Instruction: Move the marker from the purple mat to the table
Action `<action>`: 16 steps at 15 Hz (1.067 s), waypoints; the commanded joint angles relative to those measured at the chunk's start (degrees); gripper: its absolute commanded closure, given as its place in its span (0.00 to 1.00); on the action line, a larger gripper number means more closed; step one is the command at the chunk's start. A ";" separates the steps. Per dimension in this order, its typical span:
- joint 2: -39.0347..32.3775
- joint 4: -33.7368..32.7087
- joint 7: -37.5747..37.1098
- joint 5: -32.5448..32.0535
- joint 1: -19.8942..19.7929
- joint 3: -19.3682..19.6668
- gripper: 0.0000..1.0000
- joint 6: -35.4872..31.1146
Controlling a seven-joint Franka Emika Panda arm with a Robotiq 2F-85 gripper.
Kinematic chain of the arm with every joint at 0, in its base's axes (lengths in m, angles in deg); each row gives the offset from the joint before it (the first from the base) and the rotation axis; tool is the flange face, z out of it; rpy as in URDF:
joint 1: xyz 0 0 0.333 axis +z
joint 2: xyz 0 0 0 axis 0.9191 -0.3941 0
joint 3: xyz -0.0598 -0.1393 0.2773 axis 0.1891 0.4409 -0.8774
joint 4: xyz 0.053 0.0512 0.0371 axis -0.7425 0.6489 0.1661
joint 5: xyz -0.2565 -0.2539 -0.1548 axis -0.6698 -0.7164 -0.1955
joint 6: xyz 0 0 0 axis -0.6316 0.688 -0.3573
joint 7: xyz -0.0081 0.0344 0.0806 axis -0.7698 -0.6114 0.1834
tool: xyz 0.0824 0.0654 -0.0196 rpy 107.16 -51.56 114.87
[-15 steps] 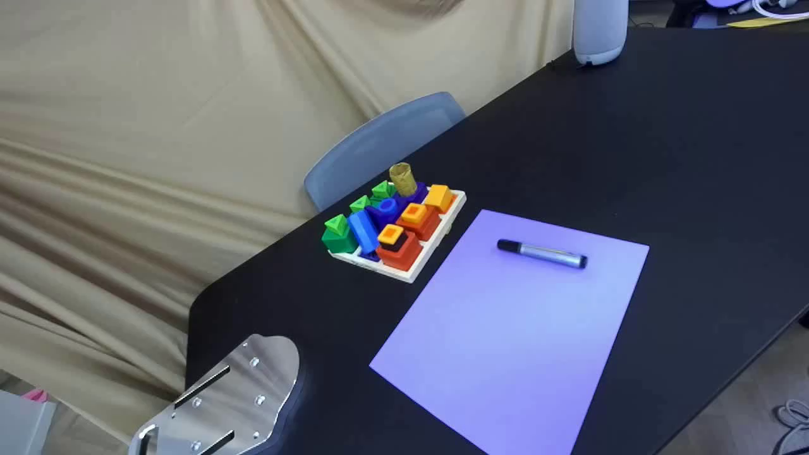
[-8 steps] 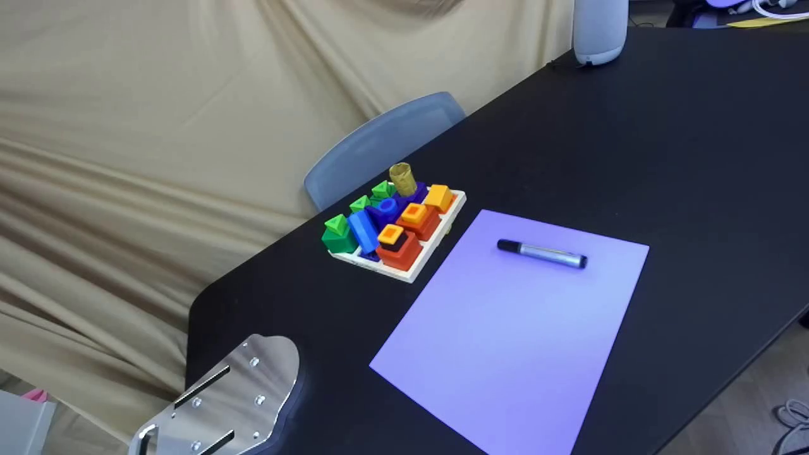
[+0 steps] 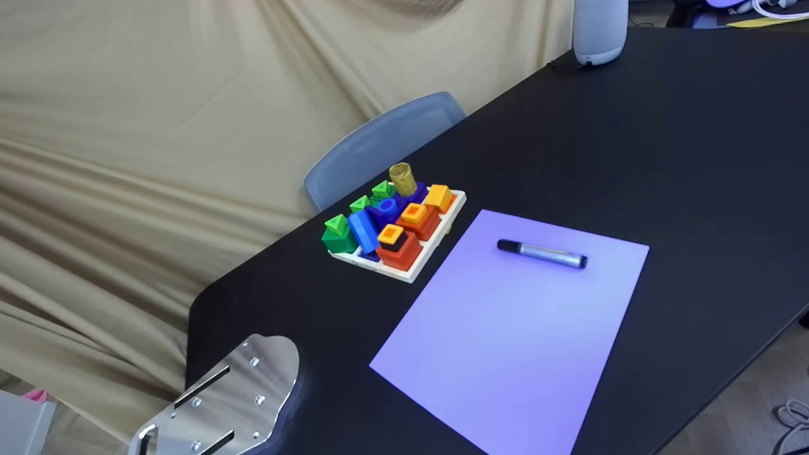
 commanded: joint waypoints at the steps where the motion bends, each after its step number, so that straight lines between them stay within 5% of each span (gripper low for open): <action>1: -4.04 0.37 4.21 -4.92 0.02 -1.26 0.00 -9.70; 6: -13.24 1.41 19.26 -3.73 4.87 1.20 0.00 -21.33; 10: -19.38 0.05 31.87 -2.98 7.56 2.66 0.00 -23.94; 11: -17.27 2.00 26.69 -3.70 6.66 1.58 0.00 -24.58; 16: -19.83 1.60 32.21 -2.76 7.63 2.40 0.00 -26.46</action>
